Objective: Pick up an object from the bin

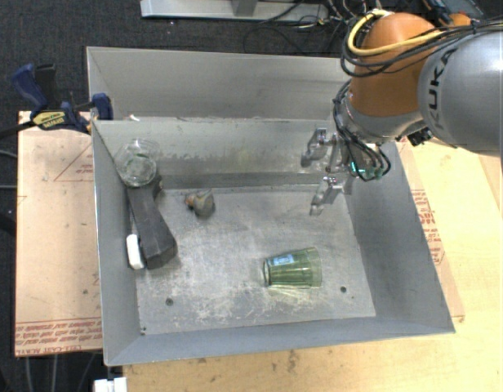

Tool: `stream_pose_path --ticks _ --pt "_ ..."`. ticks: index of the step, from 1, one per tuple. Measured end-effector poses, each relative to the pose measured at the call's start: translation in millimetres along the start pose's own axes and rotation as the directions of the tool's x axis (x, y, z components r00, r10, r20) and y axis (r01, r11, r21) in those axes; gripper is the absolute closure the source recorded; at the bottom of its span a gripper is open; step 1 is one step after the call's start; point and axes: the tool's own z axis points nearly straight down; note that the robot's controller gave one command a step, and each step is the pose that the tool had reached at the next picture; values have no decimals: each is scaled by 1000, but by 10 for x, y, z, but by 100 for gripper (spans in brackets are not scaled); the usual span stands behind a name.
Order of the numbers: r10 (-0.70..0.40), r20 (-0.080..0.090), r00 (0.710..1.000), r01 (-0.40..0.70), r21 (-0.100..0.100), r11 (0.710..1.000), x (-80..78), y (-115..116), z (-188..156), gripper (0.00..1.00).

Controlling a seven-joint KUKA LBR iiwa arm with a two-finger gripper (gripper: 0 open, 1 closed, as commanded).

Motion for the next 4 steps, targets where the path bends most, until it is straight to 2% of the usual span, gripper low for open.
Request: stream_pose_path --ticks 1,2,3,4 --pt "-1 8 1000 1 1 1000 -16 0 -52 0" --pt "-65 13 998 65 2 998 398 -77 278 0" --pt "-107 5 994 107 3 994 946 237 342 0" --pt "-179 15 984 179 2 984 892 316 748 0"
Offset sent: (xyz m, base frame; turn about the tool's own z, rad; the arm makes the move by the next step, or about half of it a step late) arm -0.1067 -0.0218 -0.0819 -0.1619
